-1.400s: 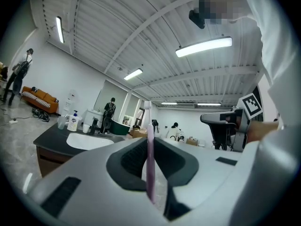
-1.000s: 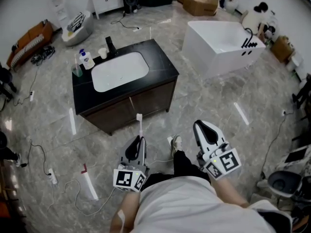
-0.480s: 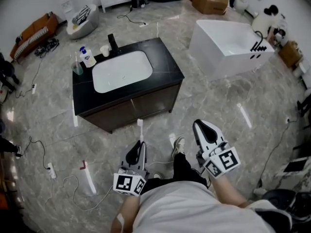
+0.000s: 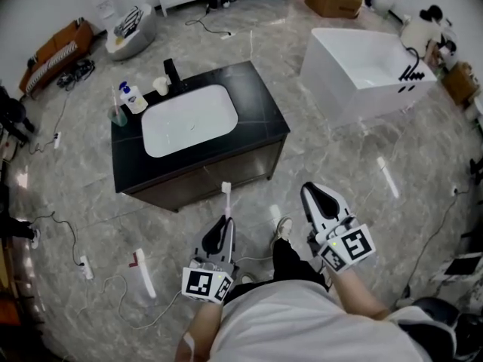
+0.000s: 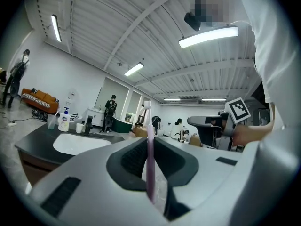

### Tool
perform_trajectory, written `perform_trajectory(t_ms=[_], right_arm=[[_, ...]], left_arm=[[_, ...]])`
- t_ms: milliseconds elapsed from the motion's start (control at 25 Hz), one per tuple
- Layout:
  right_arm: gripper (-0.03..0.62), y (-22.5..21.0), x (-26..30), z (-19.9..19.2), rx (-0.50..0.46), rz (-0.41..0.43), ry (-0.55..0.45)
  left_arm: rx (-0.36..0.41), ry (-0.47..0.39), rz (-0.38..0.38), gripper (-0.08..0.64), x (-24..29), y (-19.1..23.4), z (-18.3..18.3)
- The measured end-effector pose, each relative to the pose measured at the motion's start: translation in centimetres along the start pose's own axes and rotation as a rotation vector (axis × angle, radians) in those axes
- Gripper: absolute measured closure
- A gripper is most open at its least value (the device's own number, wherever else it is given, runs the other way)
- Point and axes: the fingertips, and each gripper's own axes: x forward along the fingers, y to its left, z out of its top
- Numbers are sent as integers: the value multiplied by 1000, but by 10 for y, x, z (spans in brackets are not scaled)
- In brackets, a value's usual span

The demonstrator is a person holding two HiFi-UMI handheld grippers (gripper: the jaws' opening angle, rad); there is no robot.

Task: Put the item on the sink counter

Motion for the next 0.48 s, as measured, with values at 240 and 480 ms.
perform_trajectory(t_ms=[240, 480], right_arm=[[543, -42, 28, -5, 37, 18, -4], [543, -101, 63, -2, 87, 47, 1]], left_arm=[[17, 27, 46, 517, 37, 12, -3], [69, 49, 108, 517, 96, 27, 14]])
